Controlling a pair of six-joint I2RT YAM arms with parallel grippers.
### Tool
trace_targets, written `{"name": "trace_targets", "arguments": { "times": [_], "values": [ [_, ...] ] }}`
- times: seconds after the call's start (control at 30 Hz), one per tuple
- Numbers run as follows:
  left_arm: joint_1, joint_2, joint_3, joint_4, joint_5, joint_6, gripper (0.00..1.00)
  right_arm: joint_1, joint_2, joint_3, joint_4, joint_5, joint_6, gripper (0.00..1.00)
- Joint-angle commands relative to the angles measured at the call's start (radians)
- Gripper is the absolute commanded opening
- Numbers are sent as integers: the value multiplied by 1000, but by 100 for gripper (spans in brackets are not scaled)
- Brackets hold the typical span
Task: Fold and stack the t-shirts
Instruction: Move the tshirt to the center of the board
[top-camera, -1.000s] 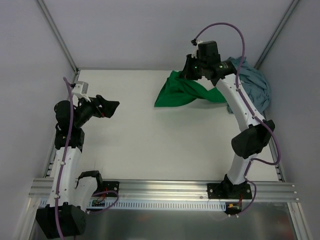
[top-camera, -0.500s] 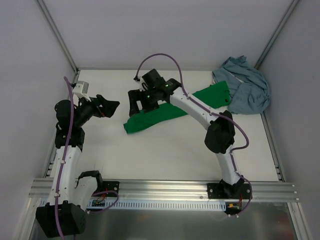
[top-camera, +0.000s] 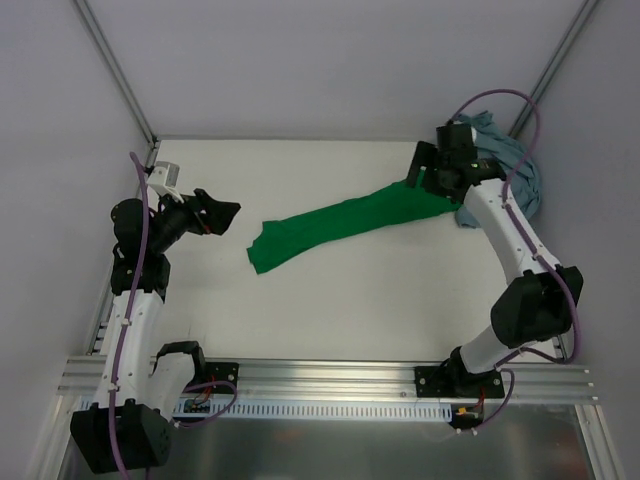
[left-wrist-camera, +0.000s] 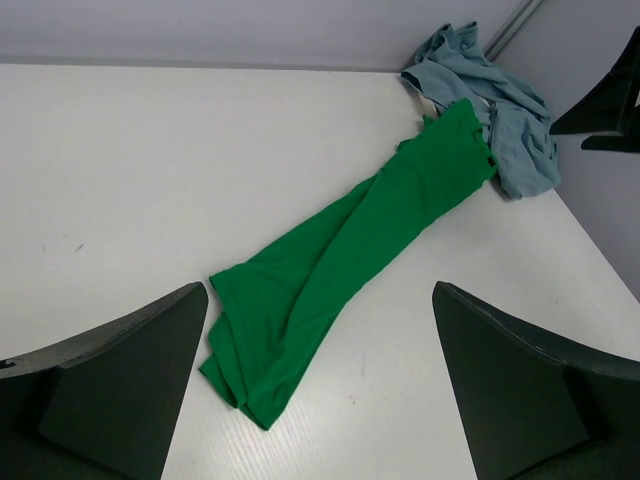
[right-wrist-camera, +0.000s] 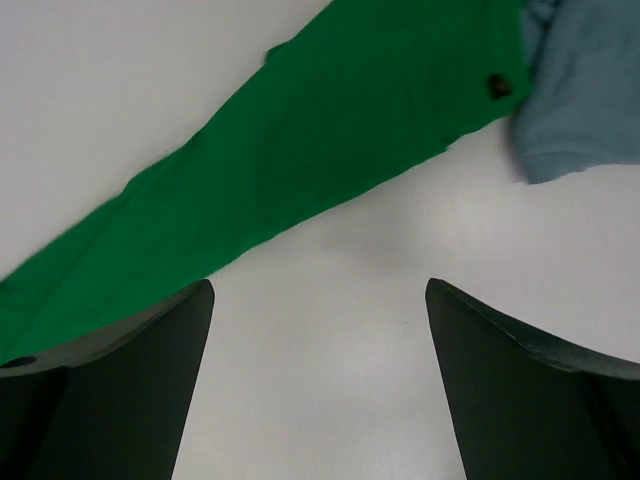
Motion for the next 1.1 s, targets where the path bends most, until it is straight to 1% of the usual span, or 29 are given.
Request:
{"name": "trace_targets", "arguments": {
  "times": [0.0, 0.03, 0.07, 0.13, 0.17, 0.23, 0.27, 0.37, 0.4, 0.47, 0.63, 0.77, 0.9, 1.07],
  "values": [
    [-15, -8, -2, 36, 21, 7, 99, -93, 58, -9, 35, -14, 25, 91],
    [-16, -6, -1, 36, 23, 7, 99, -137, 85, 11, 27, -27, 24, 90],
    [-16, -3, -1, 36, 23, 8, 99, -154, 148, 61, 24, -50, 22, 89],
    [-19, -1, -1, 32, 23, 11, 99, -197, 219, 126, 8, -67, 10, 89],
    [-19, -1, -2, 30, 20, 13, 99, -206, 293, 205, 1, -79, 4, 89],
    [-21, -3, 1, 29, 20, 17, 99, -237, 369, 296, -28, -96, 1, 89],
    [-22, -2, 0, 29, 18, 20, 99, -254, 445, 398, -42, -102, 1, 89],
    [-24, 3, 1, 27, 20, 24, 99, -278, 553, 549, -87, -88, 0, 89],
    [-24, 5, 3, 24, 20, 24, 99, -289, 622, 653, -103, -85, 4, 89],
    [-24, 6, 3, 23, 21, 27, 99, -314, 674, 728, -132, -68, 20, 89],
    [-24, 5, 7, 23, 24, 30, 99, -376, 721, 741, -48, -71, 62, 89],
    [-26, 5, 10, 23, 30, 30, 99, -409, 759, 759, -23, -71, 63, 89],
    [-26, 0, 13, 19, 30, 33, 99, -432, 799, 767, 10, -103, 68, 89],
    [-26, -11, 13, 18, 31, 40, 99, -438, 866, 816, 30, -148, 82, 89]
  ]
}}
